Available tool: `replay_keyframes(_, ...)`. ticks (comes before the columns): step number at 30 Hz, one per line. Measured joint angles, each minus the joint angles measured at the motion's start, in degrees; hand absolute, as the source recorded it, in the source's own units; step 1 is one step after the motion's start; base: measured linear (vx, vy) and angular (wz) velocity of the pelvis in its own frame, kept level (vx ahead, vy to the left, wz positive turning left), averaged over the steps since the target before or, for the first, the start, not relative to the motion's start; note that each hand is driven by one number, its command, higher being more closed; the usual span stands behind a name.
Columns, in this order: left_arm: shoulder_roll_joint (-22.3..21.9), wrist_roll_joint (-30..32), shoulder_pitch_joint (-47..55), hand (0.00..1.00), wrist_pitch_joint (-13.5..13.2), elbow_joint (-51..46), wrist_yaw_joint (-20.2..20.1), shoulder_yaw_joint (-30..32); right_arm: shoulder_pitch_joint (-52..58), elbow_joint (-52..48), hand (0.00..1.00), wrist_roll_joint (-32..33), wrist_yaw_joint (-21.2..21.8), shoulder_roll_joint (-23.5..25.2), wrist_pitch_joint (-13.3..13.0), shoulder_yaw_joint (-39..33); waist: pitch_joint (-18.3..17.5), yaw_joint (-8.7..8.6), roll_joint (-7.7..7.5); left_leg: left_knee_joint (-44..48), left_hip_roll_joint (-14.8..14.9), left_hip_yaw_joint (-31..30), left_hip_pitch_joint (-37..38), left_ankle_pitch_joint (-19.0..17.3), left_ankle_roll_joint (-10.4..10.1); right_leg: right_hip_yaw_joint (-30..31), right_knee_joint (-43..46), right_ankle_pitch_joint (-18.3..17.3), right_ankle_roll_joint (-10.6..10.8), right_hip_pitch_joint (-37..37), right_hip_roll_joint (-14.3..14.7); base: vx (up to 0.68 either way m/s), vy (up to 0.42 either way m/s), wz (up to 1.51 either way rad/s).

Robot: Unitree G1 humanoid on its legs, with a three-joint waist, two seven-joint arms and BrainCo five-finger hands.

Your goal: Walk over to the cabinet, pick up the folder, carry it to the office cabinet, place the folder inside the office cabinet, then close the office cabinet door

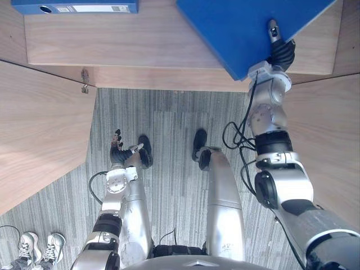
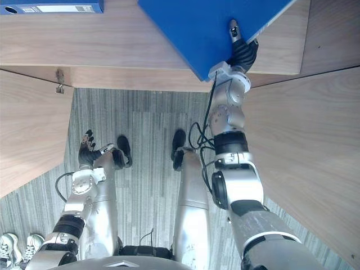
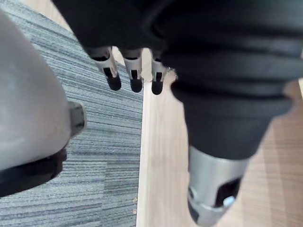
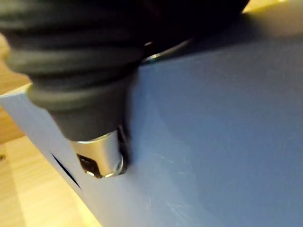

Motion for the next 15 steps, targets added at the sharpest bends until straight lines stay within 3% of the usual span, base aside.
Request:
replay_keyframes(10, -2.3, -1.0, -0.7, 0.00, 1.2, 1.4, 2.4, -0.3, -4.3, 3.9, 1.00, 10.1, -7.0, 2.8, -2.4, -5.0, -3.1, 0.67, 0.01, 3.0, 0.2, -1.1, -2.4, -0.8, -0.2, -0.5, 3.3, -1.3, -0.7, -2.2, -0.1, -0.04, -0.053, 0.02)
replay_keyframes(11, -2.4, -1.0, -0.9, 0.00, 1.2, 1.4, 2.5, -0.3, -4.6, 3.9, 0.00, 10.4, -7.2, 3.0, -2.4, -5.2, -3.1, 0.72, 0.00, 3.5, 0.2, -1.1, -2.6, -0.9, -0.2, -0.4, 3.8, -1.5, -0.8, -2.5, -0.1, -0.07, -0.067, 0.00)
replay_keyframes(15, -2.7, -1.0, -2.4, 0.00, 1.4, 1.6, 3.6, -0.3, -7.0, 3.9, 0.00, 12.6, -9.0, 4.4, -3.5, -5.5, -3.1, 0.77, -0.01, 5.7, 0.6, -1.4, -4.3, -1.4, -0.3, -0.2, 5.9, -1.9, -0.8, -4.2, 0.0, -0.08, -0.054, -0.03)
